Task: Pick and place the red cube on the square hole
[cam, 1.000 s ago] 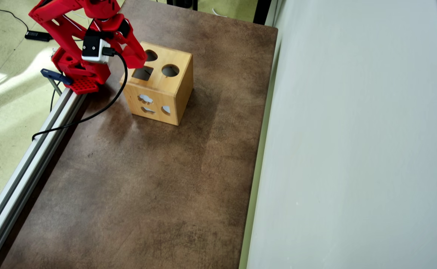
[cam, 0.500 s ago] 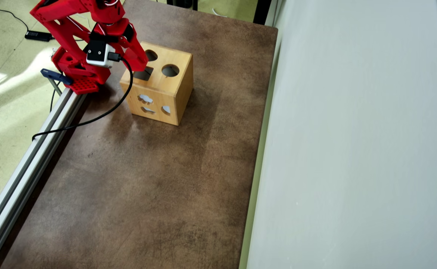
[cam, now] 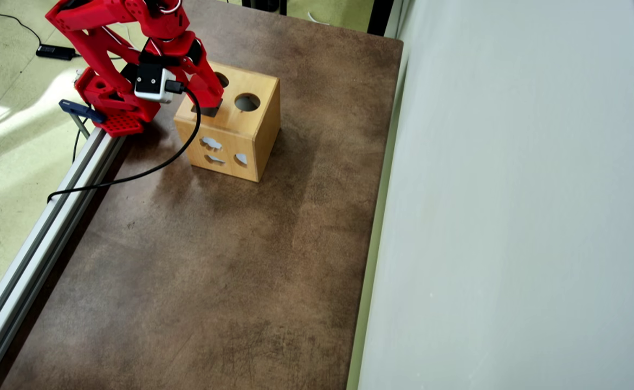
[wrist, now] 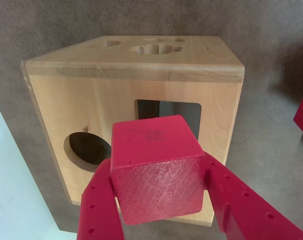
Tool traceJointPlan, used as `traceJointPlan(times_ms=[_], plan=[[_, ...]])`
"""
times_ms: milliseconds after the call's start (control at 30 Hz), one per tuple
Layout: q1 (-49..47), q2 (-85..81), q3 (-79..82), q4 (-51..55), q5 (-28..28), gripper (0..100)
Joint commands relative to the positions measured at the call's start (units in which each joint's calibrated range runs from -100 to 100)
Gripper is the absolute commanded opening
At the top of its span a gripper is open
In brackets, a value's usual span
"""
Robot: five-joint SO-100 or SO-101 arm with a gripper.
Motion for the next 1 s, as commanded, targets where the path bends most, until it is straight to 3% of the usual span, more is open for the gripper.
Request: traceJointPlan(times_ms=[0, 967], plan=[[0.48, 0.06, -0.13, 0.19, -0.15, 2], [1.44, 0.14, 3.27, -0.78, -0.15, 2]])
